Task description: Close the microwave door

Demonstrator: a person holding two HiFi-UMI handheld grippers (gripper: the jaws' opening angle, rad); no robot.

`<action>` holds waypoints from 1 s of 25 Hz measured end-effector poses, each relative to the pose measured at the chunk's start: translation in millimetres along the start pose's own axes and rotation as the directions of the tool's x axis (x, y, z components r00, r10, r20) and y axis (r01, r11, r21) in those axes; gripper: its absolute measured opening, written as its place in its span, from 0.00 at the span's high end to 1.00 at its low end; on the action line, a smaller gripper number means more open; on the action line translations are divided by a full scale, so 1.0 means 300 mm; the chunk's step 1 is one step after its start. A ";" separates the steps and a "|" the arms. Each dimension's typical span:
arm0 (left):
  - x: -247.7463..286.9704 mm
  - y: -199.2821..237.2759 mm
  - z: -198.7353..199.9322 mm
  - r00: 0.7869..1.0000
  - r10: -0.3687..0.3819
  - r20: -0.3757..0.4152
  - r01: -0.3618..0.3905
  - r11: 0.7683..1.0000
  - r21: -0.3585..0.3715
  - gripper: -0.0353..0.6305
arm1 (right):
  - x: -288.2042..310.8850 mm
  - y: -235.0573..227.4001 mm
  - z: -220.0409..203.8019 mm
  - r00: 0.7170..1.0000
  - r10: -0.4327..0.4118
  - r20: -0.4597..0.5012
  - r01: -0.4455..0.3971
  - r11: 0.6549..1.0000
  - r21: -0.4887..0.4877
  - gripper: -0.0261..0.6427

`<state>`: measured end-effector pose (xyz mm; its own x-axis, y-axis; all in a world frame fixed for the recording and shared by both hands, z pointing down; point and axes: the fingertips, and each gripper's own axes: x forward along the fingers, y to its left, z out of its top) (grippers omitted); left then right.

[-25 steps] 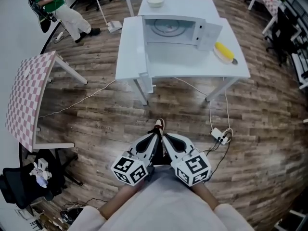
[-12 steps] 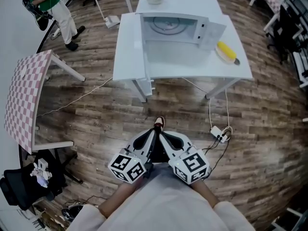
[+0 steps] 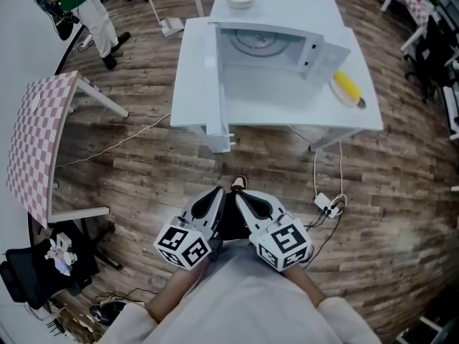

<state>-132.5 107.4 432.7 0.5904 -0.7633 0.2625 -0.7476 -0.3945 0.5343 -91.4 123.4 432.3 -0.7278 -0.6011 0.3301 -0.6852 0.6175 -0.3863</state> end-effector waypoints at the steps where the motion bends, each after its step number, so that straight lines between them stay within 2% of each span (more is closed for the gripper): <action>1: 0.006 0.014 0.015 1.000 0.007 0.004 -0.007 1.000 0.002 0.92 | 0.012 -0.005 0.009 1.000 0.005 -0.001 -0.005 1.000 0.001 0.93; 6: 0.040 0.081 0.097 0.999 0.033 0.024 -0.033 0.999 0.010 0.92 | 0.069 -0.048 0.059 1.000 0.009 -0.001 -0.009 1.000 0.001 0.93; 15: 0.094 0.182 0.238 0.999 0.018 0.036 -0.019 0.999 0.044 0.92 | 0.150 -0.116 0.148 1.000 -0.013 0.006 0.013 1.000 -0.004 0.93; 21: 0.149 0.217 0.296 0.999 -0.053 -0.007 0.053 0.997 0.055 0.92 | 0.184 -0.180 0.222 0.998 -0.061 0.019 0.061 0.998 -0.011 0.93; 25: 0.181 0.226 0.344 0.995 -0.093 -0.031 0.095 0.991 0.096 0.92 | 0.205 -0.227 0.263 0.996 -0.082 0.037 0.080 0.995 0.058 0.93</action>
<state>-182.5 -13.5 400.3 0.6663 -0.7071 0.2367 -0.7136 -0.5127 0.4774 -87.2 4.3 410.8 -0.6678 -0.6679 0.3285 -0.7381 0.5371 -0.4084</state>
